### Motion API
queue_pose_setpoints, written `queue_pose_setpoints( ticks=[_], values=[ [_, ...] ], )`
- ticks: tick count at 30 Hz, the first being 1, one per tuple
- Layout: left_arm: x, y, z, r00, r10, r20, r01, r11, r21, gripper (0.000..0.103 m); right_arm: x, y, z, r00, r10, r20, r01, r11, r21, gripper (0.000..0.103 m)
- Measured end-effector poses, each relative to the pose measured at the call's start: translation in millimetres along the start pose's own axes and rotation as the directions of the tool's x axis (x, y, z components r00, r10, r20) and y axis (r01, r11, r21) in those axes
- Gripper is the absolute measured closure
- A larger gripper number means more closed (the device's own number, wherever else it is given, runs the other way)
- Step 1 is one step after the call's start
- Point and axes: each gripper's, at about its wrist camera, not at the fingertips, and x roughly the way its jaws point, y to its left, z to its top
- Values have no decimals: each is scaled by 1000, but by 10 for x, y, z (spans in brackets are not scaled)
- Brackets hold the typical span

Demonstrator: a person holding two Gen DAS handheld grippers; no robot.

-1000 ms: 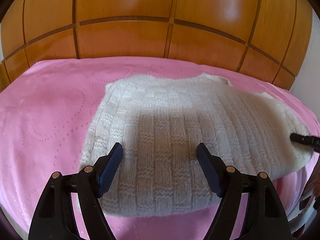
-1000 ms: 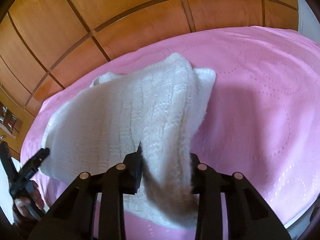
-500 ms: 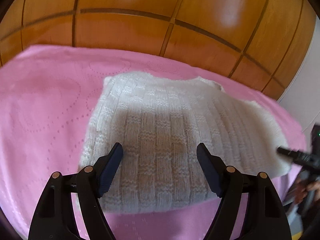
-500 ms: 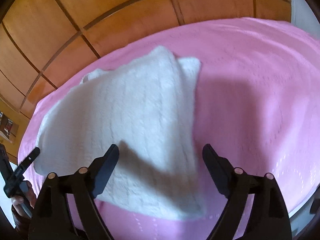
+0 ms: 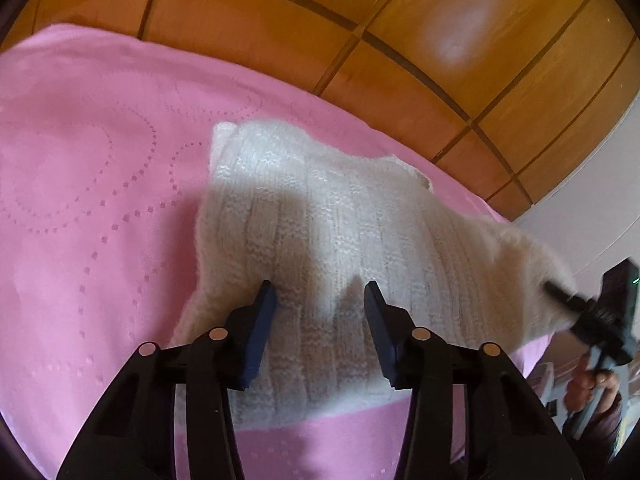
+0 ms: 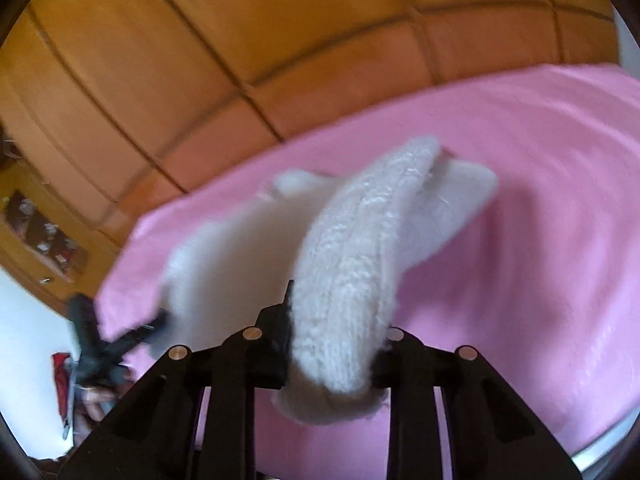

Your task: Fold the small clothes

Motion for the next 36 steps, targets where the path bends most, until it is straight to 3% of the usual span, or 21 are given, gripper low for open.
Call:
queue_pose_setpoints(
  ticks=[4, 8, 10, 13, 16, 18, 20, 21, 22, 25, 28, 33, 36],
  values=[
    [-19, 20, 101, 1000, -21, -12, 21, 1000, -1, 58, 158, 673, 149, 992, 122, 1, -122, 987, -106, 81],
    [-147, 152, 149, 996, -92, 1, 92, 993, -72, 57, 550, 1376, 68, 968, 241, -73, -252, 945, -209, 90],
    [-247, 270, 193, 992, -127, 19, 128, 984, -124, 54, 812, 1645, -56, 972, 206, -110, -229, 933, -277, 90],
    [-374, 392, 210, 987, -153, 53, 159, 973, -166, 50, 1151, 1768, -248, 953, 228, -198, -276, 924, -264, 97],
    [-460, 437, 210, 985, -163, 61, 172, 969, -175, 50, 1199, 1792, -415, 954, 209, -214, -271, 907, -321, 99],
    [-465, 426, 205, 978, -197, 72, 207, 961, -183, 40, 1209, 1760, -498, 954, 198, -224, -265, 906, -329, 98],
    [-432, 386, 201, 965, -248, 82, 260, 942, -212, 31, 1131, 1668, -535, 943, 243, -228, -308, 896, -319, 88],
    [-414, 350, 206, 964, -255, 79, 266, 939, -218, 31, 1038, 1613, -554, 939, 268, -217, -327, 890, -317, 62],
    [-382, 281, 219, 960, -270, 74, 280, 935, -215, 31, 967, 1556, -550, 941, 275, -199, -327, 891, -315, 45],
    [-294, 145, 283, 945, -320, 64, 326, 923, -205, 21, 673, 1259, -589, 942, 297, -153, -330, 903, -275, 32],
    [-131, 62, 417, 921, -384, 59, 386, 888, -249, 10, 489, 965, -600, 967, 234, -101, -252, 937, -244, 23],
    [205, 13, 634, 896, -444, 17, 423, 840, -339, 10, 455, 490, -542, 996, 79, -29, -83, 983, -164, 23],
    [390, -90, 689, 905, -424, -32, 386, 851, -357, 10, 618, 387, -521, 999, 31, -29, -35, 987, -157, 23]
  ],
)
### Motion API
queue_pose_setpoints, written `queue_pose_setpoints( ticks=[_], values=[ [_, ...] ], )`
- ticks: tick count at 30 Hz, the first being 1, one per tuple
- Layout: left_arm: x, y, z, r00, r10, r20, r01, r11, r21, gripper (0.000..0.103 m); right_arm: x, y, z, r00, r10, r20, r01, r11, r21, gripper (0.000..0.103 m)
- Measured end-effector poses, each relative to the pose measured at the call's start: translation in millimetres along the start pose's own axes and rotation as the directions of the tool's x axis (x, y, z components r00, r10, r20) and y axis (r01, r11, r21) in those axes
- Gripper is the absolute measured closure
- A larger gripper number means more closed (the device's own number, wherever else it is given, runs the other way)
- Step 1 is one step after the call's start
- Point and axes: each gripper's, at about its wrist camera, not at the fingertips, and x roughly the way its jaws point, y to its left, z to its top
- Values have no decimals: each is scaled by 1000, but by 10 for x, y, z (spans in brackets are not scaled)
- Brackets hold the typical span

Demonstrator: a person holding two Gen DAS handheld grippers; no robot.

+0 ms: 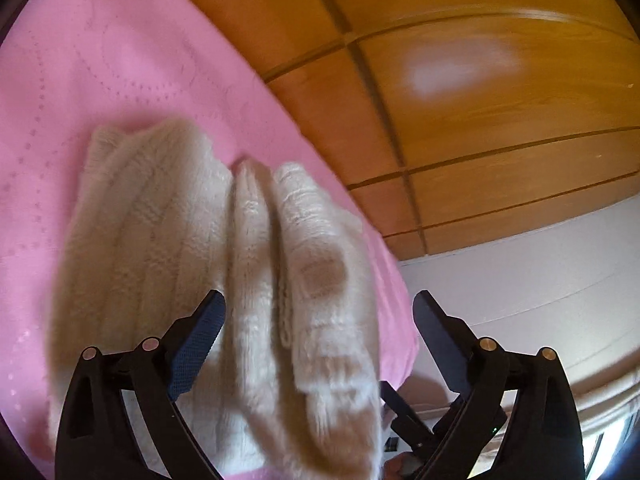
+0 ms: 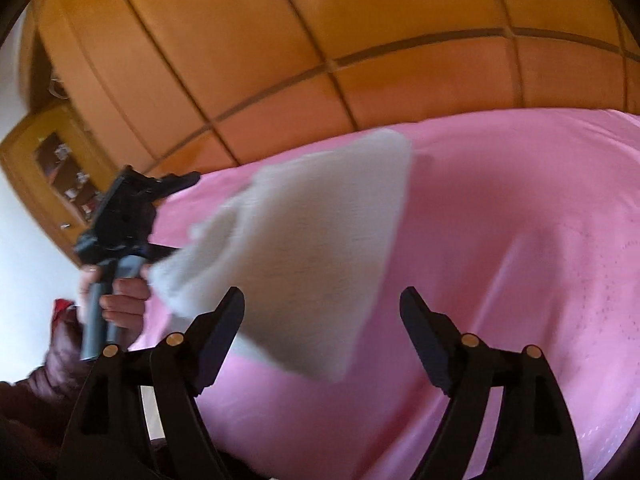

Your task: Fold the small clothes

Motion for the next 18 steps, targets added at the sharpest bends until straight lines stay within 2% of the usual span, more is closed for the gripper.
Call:
queue_pose_setpoints(
  ticks=[2, 3, 5, 6, 7, 8, 10, 13, 16, 18],
  values=[
    [118, -80, -11, 999, 23, -26, -22, 999, 26, 11, 42, -25, -15, 1000, 0, -12, -1, 1000, -14, 23],
    [157, -113, -19, 998, 48, -30, -47, 998, 37, 16, 135, -10, -23, 1000, 9, -23, -9, 1000, -17, 23],
    [273, -215, -26, 992, 115, -42, -111, 990, 91, 50, 245, -3, -1, 999, 14, -35, -15, 999, -30, 23],
    [317, -272, -35, 984, 172, -34, -167, 977, 131, 61, 290, 29, 10, 999, 16, -39, -17, 999, -34, 23],
    [338, -333, -52, 976, 219, -18, -213, 961, 176, 78, 327, 64, 0, 999, 27, -47, -29, 999, -37, 23],
    [305, -409, -78, 969, 245, 17, -243, 945, 220, 82, 340, 118, -9, 999, 25, -47, -27, 999, -46, 23],
    [122, -570, -99, 968, 233, 97, -251, 927, 278, 83, 311, 208, -14, 999, 20, -36, -22, 997, -72, 23],
    [-190, -721, -139, 958, 222, 182, -272, 902, 335, 84, 203, 448, 16, 997, 74, -8, -74, 992, -105, 22],
    [-509, -692, -230, 929, 262, 263, -350, 854, 385, 84, 252, 723, 4, 995, 98, -10, -98, 981, -167, 19],
    [-563, -508, -198, 908, 321, 271, -403, 845, 352, 84, 420, 852, -35, 995, 92, -39, -98, 979, -177, 19]
  ],
)
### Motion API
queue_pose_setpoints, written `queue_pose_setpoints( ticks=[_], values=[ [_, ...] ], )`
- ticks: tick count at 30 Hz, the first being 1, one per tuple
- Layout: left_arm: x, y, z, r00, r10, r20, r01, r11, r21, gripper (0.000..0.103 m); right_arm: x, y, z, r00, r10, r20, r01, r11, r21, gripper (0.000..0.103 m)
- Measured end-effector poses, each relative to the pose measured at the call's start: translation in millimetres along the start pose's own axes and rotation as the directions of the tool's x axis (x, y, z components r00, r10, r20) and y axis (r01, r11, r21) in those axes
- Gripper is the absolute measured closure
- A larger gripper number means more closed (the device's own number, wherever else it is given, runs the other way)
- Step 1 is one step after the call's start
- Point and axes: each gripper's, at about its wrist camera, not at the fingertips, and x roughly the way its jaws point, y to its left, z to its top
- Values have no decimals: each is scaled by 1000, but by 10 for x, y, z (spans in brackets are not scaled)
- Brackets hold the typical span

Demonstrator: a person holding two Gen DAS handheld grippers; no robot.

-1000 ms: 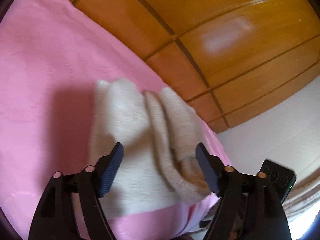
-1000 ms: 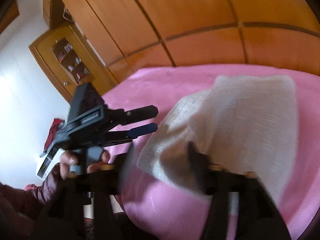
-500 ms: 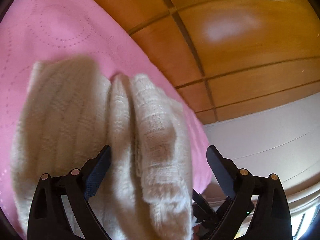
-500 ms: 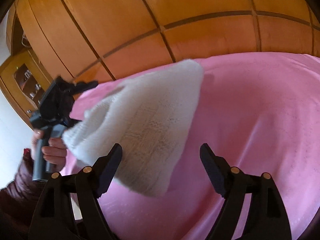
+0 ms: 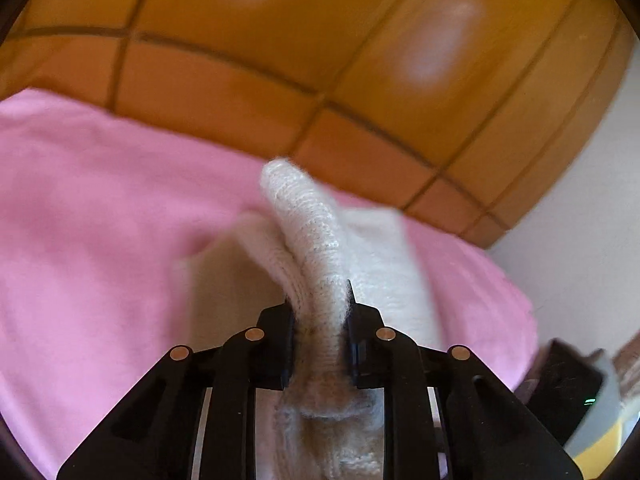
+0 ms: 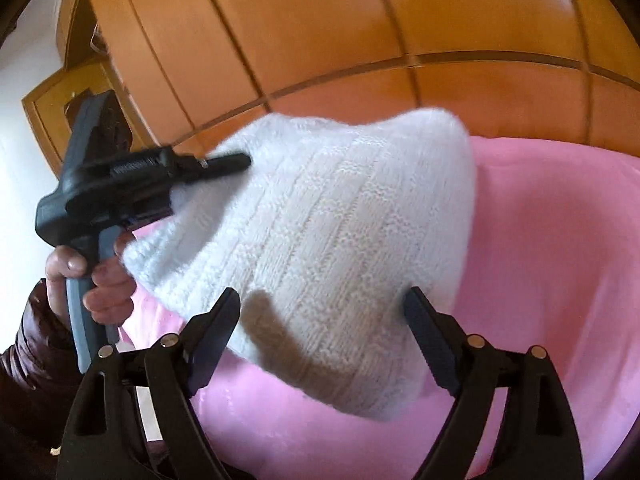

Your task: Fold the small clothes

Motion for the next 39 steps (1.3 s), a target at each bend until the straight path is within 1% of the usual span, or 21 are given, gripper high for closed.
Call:
queue_pose_setpoints(
  ticks=[2, 3, 5, 6, 7, 8, 10, 12, 14, 17, 20, 22, 23, 24, 25, 26, 28, 30, 34, 37, 39],
  values=[
    [84, 231, -104, 994, 112, -20, -112, 993, -20, 84, 149, 111, -33, 1000, -3, -21, 2, 999, -33, 18],
    [131, 286, -131, 990, 138, -24, -138, 990, -26, 84, 207, 149, -53, 1000, -11, -27, 10, 999, -51, 18],
    [253, 494, -280, 988, 142, -57, -146, 986, -77, 82, 279, 213, -97, 998, -49, -41, 45, 994, -95, 17],
    [284, 530, -326, 987, 152, -60, -156, 984, -88, 78, 278, 226, -118, 997, -59, -46, 53, 992, -114, 16],
    [303, 513, -346, 985, 166, -54, -171, 982, -83, 69, 281, 200, -123, 996, -66, -53, 60, 991, -122, 16],
    [272, 495, -347, 981, 188, -38, -191, 978, -80, 56, 276, 204, -111, 995, -73, -64, 64, 990, -127, 16],
    [263, 452, -344, 980, 198, -31, -200, 976, -87, 48, 231, 246, -53, 994, -69, -86, 57, 989, -136, 15],
    [165, 417, -311, 974, 225, -9, -225, 970, -91, 48, 93, 236, 46, 996, -49, -73, 40, 991, -128, 15],
    [14, 353, -309, 970, 240, 34, -237, 969, -75, 48, -59, 226, 274, 999, -43, -4, 42, 994, -102, 14],
    [-130, 174, -326, 963, 254, 86, -253, 967, -22, 48, -156, 168, 541, 997, -58, 47, 59, 998, -15, 14],
    [-29, 76, -346, 956, 277, 93, -280, 960, 21, 48, 36, 104, 854, 996, -56, 71, 51, 996, 69, 14],
    [85, 71, -360, 955, 290, 67, -293, 956, 28, 48, 297, 35, 985, 998, -37, 43, 31, 992, 125, 13],
    [191, 87, -380, 955, 295, 37, -296, 954, 36, 48, 506, -29, 987, 999, -35, -3, 35, 987, 154, 12],
    [290, 103, -415, 949, 315, 12, -315, 948, 45, 48, 661, -77, 966, 997, -59, -39, 65, 985, 158, 12],
    [364, 135, -450, 948, 318, -8, -317, 947, 40, 48, 905, -142, 852, 989, -121, -81, 131, 983, 130, 12],
    [380, 159, -473, 952, 307, -16, -306, 951, 31, 46, 1023, -136, 804, 982, -173, -71, 179, 981, 81, 12],
    [382, 185, -500, 958, 285, -18, -285, 958, 18, 42, 1038, -42, 646, 965, -261, 12, 261, 965, -31, 10],
    [354, 174, -514, 959, 284, -9, -284, 958, 29, 41, 1008, -25, 625, 967, -252, 30, 253, 967, -34, 10],
    [263, 177, -534, 953, 301, 19, -301, 953, 39, 37, 903, -123, 660, 984, -170, 56, 169, 985, 25, 5],
    [185, 153, -551, 946, 321, 39, -323, 945, 50, 34, 701, -148, 703, 985, -155, 73, 152, 987, 54, 4],
    [156, 145, -561, 943, 330, 44, -332, 942, 56, 34, 638, -130, 717, 981, -172, 87, 168, 984, 56, 3]
  ],
)
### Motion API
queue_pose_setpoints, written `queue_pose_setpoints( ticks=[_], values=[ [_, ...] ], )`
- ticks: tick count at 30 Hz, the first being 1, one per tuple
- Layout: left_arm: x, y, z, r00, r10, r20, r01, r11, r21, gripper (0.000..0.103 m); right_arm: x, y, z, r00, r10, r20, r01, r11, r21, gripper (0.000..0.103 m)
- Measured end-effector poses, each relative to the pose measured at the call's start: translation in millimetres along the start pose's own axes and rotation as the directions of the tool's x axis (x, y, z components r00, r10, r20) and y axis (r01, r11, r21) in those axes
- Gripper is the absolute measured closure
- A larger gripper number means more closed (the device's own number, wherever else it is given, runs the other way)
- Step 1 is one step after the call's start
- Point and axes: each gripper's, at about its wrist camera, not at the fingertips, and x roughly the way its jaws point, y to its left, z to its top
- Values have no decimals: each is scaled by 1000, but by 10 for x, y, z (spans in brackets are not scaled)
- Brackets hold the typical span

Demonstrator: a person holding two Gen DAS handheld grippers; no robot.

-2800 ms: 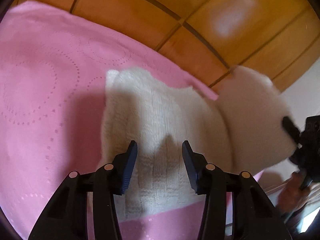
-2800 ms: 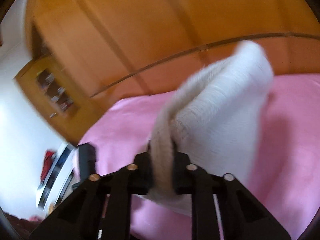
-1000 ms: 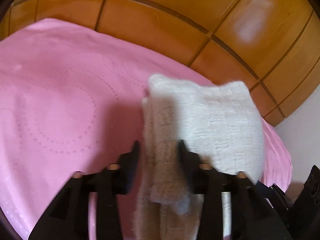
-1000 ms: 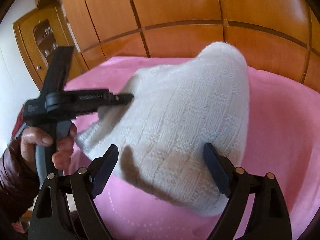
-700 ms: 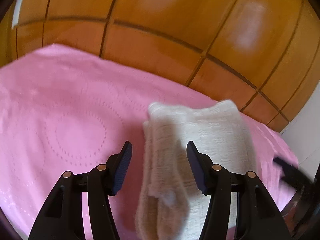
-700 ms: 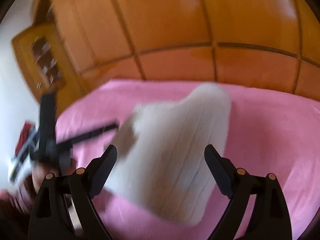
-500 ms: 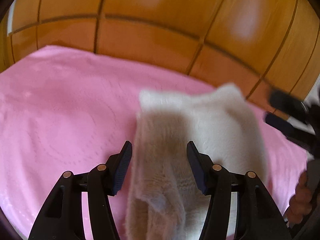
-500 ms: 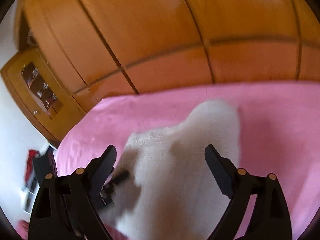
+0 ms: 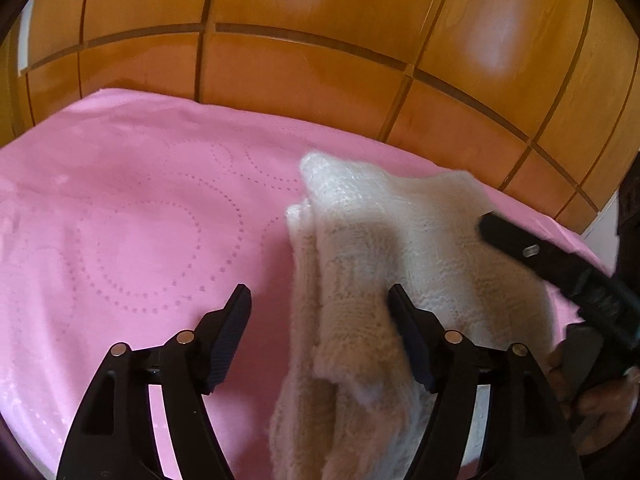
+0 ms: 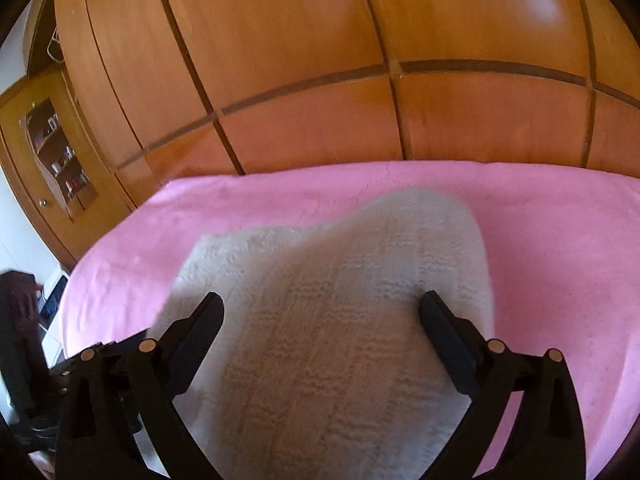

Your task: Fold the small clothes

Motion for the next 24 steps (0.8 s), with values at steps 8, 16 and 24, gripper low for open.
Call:
queue_pose_setpoints(
  ticks=[8, 16, 24],
  values=[
    [-22, 0, -11, 1000, 14, -7, -14, 1000, 4, 31, -286, -45, -326, 996, -83, -34, 81, 995, -55, 3],
    [-57, -34, -52, 1000, 25, -13, -25, 999, 23, 31, -341, -265, -783, 991, -36, -125, 43, 998, 50, 2],
    [-52, -25, -112, 999, 28, -21, -28, 999, 33, 21, -419, -409, -916, 984, 42, -174, -20, 992, 126, 2]
  ],
)
